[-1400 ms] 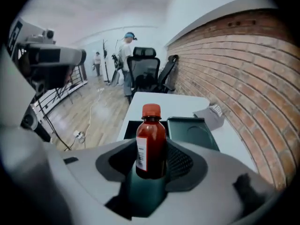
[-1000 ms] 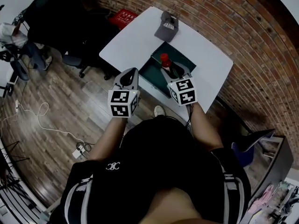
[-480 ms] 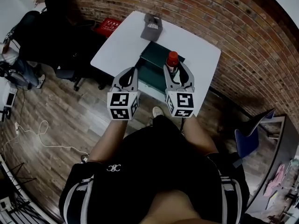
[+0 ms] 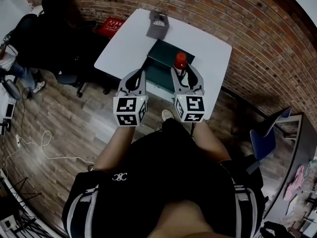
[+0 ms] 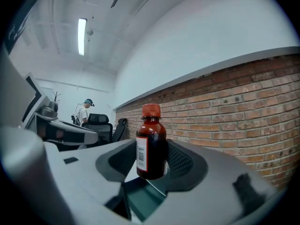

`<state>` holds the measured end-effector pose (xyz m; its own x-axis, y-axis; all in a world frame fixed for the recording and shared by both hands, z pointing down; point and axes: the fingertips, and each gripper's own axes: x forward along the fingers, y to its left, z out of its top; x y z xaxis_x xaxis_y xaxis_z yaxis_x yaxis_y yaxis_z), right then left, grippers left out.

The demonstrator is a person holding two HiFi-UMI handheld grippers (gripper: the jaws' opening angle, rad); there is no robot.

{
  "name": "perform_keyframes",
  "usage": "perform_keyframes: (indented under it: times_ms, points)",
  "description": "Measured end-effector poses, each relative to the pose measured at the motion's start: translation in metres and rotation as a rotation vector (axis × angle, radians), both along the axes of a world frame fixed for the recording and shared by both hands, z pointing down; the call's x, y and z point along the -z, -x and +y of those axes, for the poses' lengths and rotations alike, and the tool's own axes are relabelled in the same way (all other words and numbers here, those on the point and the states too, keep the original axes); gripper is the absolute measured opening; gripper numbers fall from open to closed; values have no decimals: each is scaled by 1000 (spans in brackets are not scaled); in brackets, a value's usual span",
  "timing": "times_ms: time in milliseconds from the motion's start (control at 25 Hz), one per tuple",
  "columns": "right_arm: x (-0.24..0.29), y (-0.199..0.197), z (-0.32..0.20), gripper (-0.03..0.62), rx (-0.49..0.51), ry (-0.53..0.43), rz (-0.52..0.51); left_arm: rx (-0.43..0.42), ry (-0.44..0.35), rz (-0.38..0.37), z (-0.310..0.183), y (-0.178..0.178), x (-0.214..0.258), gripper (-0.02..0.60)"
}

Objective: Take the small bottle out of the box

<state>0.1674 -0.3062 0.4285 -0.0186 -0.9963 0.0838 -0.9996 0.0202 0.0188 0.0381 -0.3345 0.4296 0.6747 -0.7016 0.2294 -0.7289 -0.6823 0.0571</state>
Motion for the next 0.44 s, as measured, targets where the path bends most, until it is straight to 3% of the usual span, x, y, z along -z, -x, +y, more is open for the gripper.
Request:
perform_keyframes:
  times_ms: [440]
  points:
    - [-1, 25, -3, 196, 25, 10, 11, 10, 4, 14, -7, 26, -1, 14]
